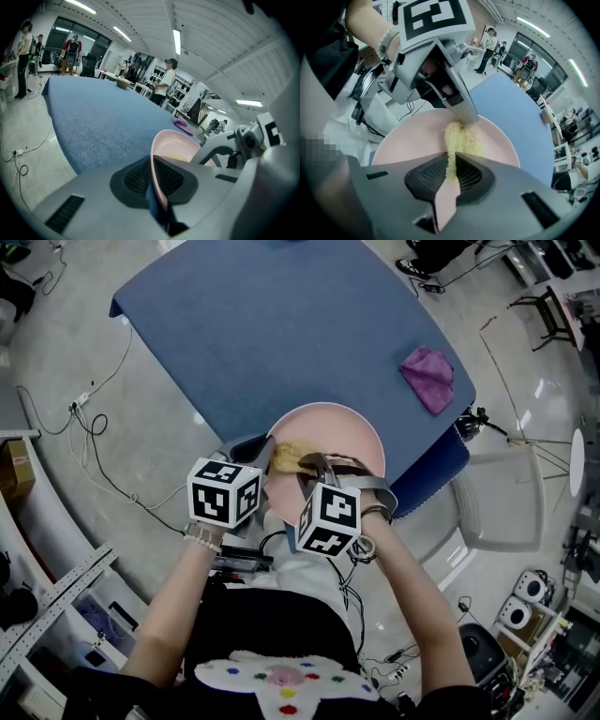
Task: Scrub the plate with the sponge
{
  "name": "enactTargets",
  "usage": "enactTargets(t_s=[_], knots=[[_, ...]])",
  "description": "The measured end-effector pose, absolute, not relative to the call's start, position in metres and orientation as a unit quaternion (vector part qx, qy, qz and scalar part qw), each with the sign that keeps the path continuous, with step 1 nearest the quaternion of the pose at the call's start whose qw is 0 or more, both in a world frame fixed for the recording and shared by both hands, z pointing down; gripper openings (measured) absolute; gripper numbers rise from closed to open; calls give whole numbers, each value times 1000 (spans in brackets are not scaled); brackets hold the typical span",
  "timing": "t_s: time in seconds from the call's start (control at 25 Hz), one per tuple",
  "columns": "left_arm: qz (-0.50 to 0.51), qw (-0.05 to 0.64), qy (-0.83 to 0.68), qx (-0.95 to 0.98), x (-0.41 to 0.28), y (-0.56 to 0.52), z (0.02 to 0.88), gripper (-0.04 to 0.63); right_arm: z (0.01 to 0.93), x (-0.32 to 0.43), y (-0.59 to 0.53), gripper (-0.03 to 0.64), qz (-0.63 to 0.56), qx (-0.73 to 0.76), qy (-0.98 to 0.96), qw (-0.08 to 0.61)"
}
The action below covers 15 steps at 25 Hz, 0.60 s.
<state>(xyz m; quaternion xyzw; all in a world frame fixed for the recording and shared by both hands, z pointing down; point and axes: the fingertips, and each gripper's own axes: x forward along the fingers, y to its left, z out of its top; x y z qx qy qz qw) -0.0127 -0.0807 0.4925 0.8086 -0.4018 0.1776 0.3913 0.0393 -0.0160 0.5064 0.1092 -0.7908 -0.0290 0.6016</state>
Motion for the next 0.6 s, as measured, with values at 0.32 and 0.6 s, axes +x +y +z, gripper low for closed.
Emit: enactTargets(t_s=[0.32,0.6], knots=[[180,382,-407,810,-15,-80,492,26,509,59,-44,41,-8,158,-787,596],[183,380,-407,810,-15,-80,491,26,509,87,-57,41,15,200,-774,601]])
